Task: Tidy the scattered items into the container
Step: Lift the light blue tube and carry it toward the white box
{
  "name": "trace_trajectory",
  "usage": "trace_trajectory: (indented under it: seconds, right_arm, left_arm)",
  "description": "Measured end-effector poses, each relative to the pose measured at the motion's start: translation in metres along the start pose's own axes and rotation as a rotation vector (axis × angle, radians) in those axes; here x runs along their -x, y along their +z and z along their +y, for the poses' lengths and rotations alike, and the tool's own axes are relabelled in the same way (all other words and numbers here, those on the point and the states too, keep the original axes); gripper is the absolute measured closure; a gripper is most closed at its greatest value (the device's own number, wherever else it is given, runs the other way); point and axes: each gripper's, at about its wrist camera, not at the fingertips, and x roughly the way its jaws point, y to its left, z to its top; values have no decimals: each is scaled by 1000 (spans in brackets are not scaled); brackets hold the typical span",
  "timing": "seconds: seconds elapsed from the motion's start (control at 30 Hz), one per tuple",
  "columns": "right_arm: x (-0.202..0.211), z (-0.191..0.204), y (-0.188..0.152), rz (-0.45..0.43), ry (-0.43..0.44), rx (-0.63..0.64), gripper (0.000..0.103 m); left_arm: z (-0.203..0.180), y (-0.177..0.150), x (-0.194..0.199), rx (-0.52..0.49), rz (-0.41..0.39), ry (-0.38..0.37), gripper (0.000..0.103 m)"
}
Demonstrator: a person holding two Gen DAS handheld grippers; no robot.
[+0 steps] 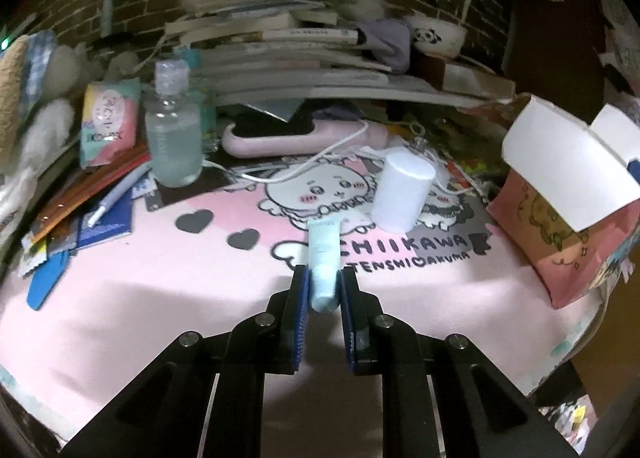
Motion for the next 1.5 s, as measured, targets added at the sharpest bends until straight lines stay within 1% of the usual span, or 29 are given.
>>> trace_trajectory:
  seconds: [0.1,0.23,0.4,0.43,0.53,0.7,0.73,0.77,0.8,0.9,1.03,1.3,1.4,1.5]
  right_arm:
    - [-1,5,-2,-1,-10,17,2]
    - [-3,12,-3,1,-14,27,2]
    - [-3,13,-3,3,-13,25,2]
    - [-3,14,-3,2,-13,26,2]
    - [-3,15,-2,3,-12,28,2]
    - [-3,16,-1,2,-7,23,2]
    - [-3,16,-1,2,-8,23,2]
    - [-3,18,-2,2,-10,26,2]
    - [-3,16,-2,2,-9,24,2]
    - [-3,16,-2,2,-8,22,2]
    - [-3,17,-2,1,-15,27,2]
    - [-4,25,-2,8,-17,48,2]
    - [-6,30,-2,17,-7,54,2]
    - [-5,34,0,6,-22,72,2]
  left_arm:
    - [2,1,2,-1,3,-1,93]
    - [2,-4,-2,-18,33,-3,93]
    - [-2,-8,1,-50,33,-13,92]
    - [-2,-8,0,-53,33,-10,90]
    - [-5,-5,-4,-53,31,-11,78]
    - [-12,-2,-13,-79,29,11,79]
    - [-13,-2,-13,-83,27,20,82]
    - [-13,-2,-14,-85,25,30,89]
    - [-12,-2,-14,-84,25,38,91]
    - [-8,-2,-13,-66,25,23,91]
    - [-6,-3,-11,-65,19,27,91]
    - [11,5,9,-24,-36,32,91]
    - [18,10,20,-4,-62,23,91]
    - [21,18,33,3,-91,8,91]
